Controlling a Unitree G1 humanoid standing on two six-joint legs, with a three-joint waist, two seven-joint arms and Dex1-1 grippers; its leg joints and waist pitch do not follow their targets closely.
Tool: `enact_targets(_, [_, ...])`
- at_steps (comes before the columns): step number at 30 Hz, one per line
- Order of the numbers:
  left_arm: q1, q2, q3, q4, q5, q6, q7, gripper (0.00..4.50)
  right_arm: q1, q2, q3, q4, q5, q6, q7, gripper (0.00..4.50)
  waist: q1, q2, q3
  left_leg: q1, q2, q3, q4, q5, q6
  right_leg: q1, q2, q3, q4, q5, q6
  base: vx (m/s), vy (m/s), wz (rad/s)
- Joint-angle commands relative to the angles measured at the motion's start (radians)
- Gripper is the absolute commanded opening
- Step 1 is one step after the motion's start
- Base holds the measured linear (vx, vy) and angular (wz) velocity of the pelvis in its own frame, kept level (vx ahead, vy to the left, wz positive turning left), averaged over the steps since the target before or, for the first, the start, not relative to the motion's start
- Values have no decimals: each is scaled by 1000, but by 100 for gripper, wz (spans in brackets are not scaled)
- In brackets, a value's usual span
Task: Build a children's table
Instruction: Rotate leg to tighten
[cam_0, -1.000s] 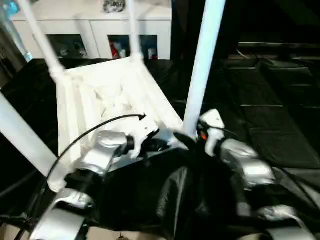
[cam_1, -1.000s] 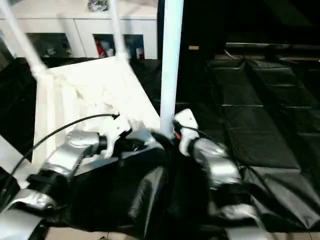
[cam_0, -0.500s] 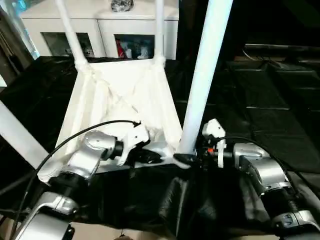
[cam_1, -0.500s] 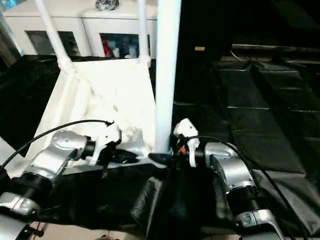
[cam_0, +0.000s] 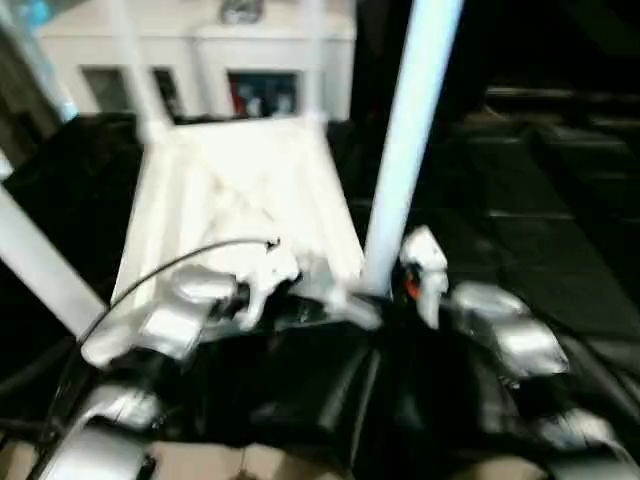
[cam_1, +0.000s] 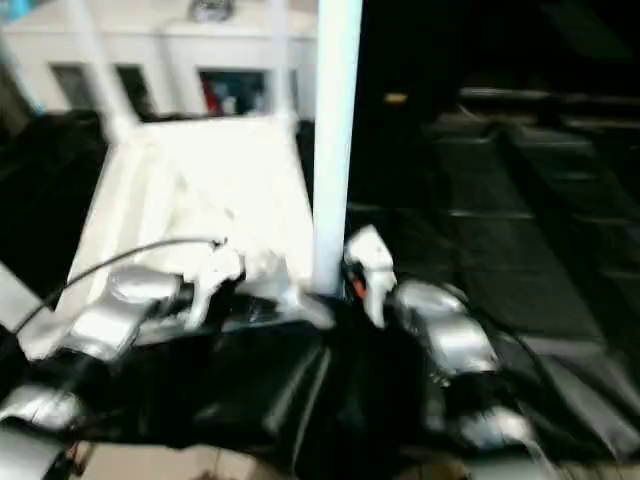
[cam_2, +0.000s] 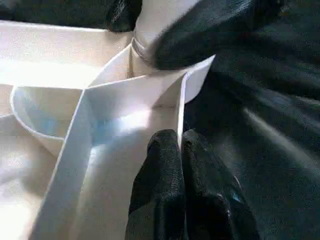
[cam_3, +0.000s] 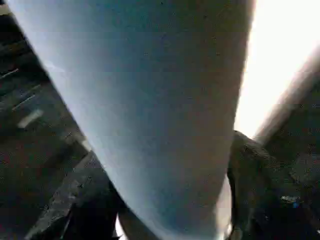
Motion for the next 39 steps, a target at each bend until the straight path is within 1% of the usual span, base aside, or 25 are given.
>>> enact_targets(1, [-63, -85, 4, -19, -19, -30, 93, 0, 4, 65, 31, 106, -56, 30, -161, 257, -4, -8, -50, 5, 23, -12, -68, -328, 1, 42, -62, 36, -98, -483, -140, 0, 0, 0])
enact_targets(2, [-70, -101, 5, -9, -15, -29, 118, 0, -3, 79, 18, 122, -55, 33, -207, 257, -8, 0, -50, 5, 23, -13, -68, -330, 1, 40, -62, 37, -99, -475, -141, 0, 0, 0])
enact_targets(3, [-74, -114, 5, -5, -14, -27, 131, 0, -7, 90, 6, 131, -51, 38, -237, 257, -10, -7, -54, 3, 22, -11, -66, -321, 9, 44, -61, 37, -100, -454, -141, 0, 0, 0])
enact_targets(4, [-75, -125, 5, -5, -16, -23, 140, 0, -11, 103, -6, 139, -45, 42, -261, 256, -9, -8, -54, 2, 22, -10, -66, -314, 14, 43, -60, 39, -98, -439, -144, 0, 0, 0])
enact_targets(5, [-77, -142, 2, -6, -18, -20, 149, 0, -15, 121, -15, 146, -43, 32, -288, 256, -7, 0, -55, 3, 23, -9, -66, -304, 21, 42, -60, 40, -95, -409, -155, 0, 0, 0])
enact_targets(6, [-77, -142, 2, -6, -18, -20, 149, 0, -15, 121, -15, 146, -43, 32, -288, 256, -9, -3, -55, 2, 24, -8, -65, -303, 23, 41, -59, 40, -95, -397, -158, 0, 0, 0])
enact_targets(7, [-78, -153, -1, -7, -18, -18, 154, 0, -16, 133, -20, 149, -43, 23, -302, 256, -7, -3, -57, 1, 24, -8, -65, -291, 26, 45, -58, 40, -91, -372, -165, 0, 0, 0])
enact_targets(8, [-80, -169, -4, -2, -17, -21, 160, 0, -20, 156, -14, 160, -44, -6, -296, 256, -7, 0, -59, 1, 25, -6, -64, -283, 29, 45, -59, 41, -89, -338, -177, 0, 0, 0])
enact_targets(9, [-79, -171, -7, 0, -17, -25, 156, 0, -16, 163, -2, 151, -40, -25, -269, 256, -6, 0, -59, 0, 25, -6, -64, -277, 30, 45, -59, 41, -87, -321, -183, 0, 0, 0])
enact_targets(10, [-79, -171, -8, 1, -17, -26, 155, 0, -15, 164, 0, 149, -39, -29, -264, 256, -6, 2, -60, 0, 25, -5, -63, -274, 35, 47, -57, 41, -86, -296, -192, 0, 0, 0])
enact_targets(11, [-78, -171, -10, 3, -18, -29, 151, 0, -10, 170, 12, 138, -34, -45, -235, 291, -6, 1, -60, -1, 24, -5, -63, -271, 41, 49, -58, 40, -85, -285, -197, 0, 0, 0])
enact_targets(12, [-71, -163, -12, 0, -18, -33, 142, 0, 1, 171, 22, 112, -12, -45, -186, 312, -6, 3, -59, -1, 24, -5, -63, -274, 44, 49, -57, 40, -85, -290, -197, 0, 0, 0])
enact_targets(13, [-71, -162, -12, 0, -18, -33, 142, 0, 2, 171, 22, 111, -12, -45, -184, 326, -5, 2, -59, -1, 23, -4, -63, -276, 48, 50, -58, 40, -87, -301, -194, 0, 0, 0])
enact_targets(14, [-69, -159, -12, -2, -18, -33, 139, 0, 4, 171, 23, 105, -5, -44, -173, 329, -5, 1, -59, -2, 23, -4, -63, -274, 50, 51, -58, 40, -87, -307, -193, 0, 0, 0])
enact_targets(15, [-63, -150, -11, -6, -18, -36, 132, 0, 13, 162, 30, 84, 8, -34, -129, 329, -4, 0, -58, -2, 24, -5, -65, -273, 52, 51, -58, 39, -87, -313, -189, 0, 0, 0])
enact_targets(17, [-55, -137, -9, -16, -24, -35, 112, 0, 25, 140, 47, 55, 18, -31, -66, 374, -2, -1, -59, -2, 25, -5, -64, -265, 58, 53, -58, 40, -86, -303, -189, 0, 0, 0])
enact_targets(21, [-45, -125, -9, -30, -32, -32, 86, 0, 34, 113, 63, 33, 19, -38, -12, 383, -1, -1, -59, -2, 27, -5, -64, -264, 62, 52, -59, 40, -85, -295, -200, 0, 0, 0])
enact_targets(23, [-37, -112, -9, -39, -37, -29, 63, 0, 44, 80, 80, 2, 30, -26, 57, 383, -1, -4, -58, -3, 26, -4, -64, -266, 64, 53, -58, 40, -86, -303, -200, 0, 0, 0])
enact_targets(27, [-25, -81, -9, -50, -43, -27, 19, 0, 61, 8, 106, -62, 59, 10, 193, 383, 4, -3, -59, -3, 28, -4, -62, -249, 74, 54, -58, 39, -82, -276, -207, 0, 0, 0])
enact_targets(29, [-18, -60, -10, -59, -49, -27, -24, 0, 75, -26, 117, -103, 70, 28, 270, 383, 8, -5, -58, -4, 29, -2, -62, -245, 79, 54, -57, 38, -82, -274, -210, 0, 0, 0])
enact_targets(32, [-9, -35, -15, -70, -54, -25, -71, 0, 85, -53, 127, -130, 76, 45, 326, 383, 14, -4, -58, -3, 32, -2, -62, -244, 78, 53, -58, 38, -82, -292, -205, 0, 0, 0])
enact_targets(34, [-4, -23, -16, -76, -57, -23, -92, 0, 87, -62, 129, -137, 76, 56, 347, 383, 15, -4, -58, -2, 32, -2, -63, -251, 75, 51, -58, 38, -82, -298, -206, 0, 0, 0])
enact_targets(35, [1, -13, -20, -87, -61, -16, -116, 0, 88, -71, 133, -142, 79, 66, 361, 383, 17, -7, -57, -2, 32, -2, -62, -250, 72, 50, -59, 39, -82, -306, -205, 0, 0, 0])
enact_targets(36, [5, -7, -21, -95, -65, -13, -129, 0, 89, -75, 135, -146, 81, 70, 367, 383, 18, -7, -57, 0, 34, -2, -64, -250, 69, 49, -59, 39, -83, -312, -202, 0, 0, 0])
enact_targets(39, [17, 6, -27, -120, -81, 8, -166, 0, 92, -83, 138, -155, 84, 76, 377, 383, 22, -7, -57, -1, 34, -2, -64, -244, 65, 49, -60, 40, -80, -298, -206, 0, 0, 0])
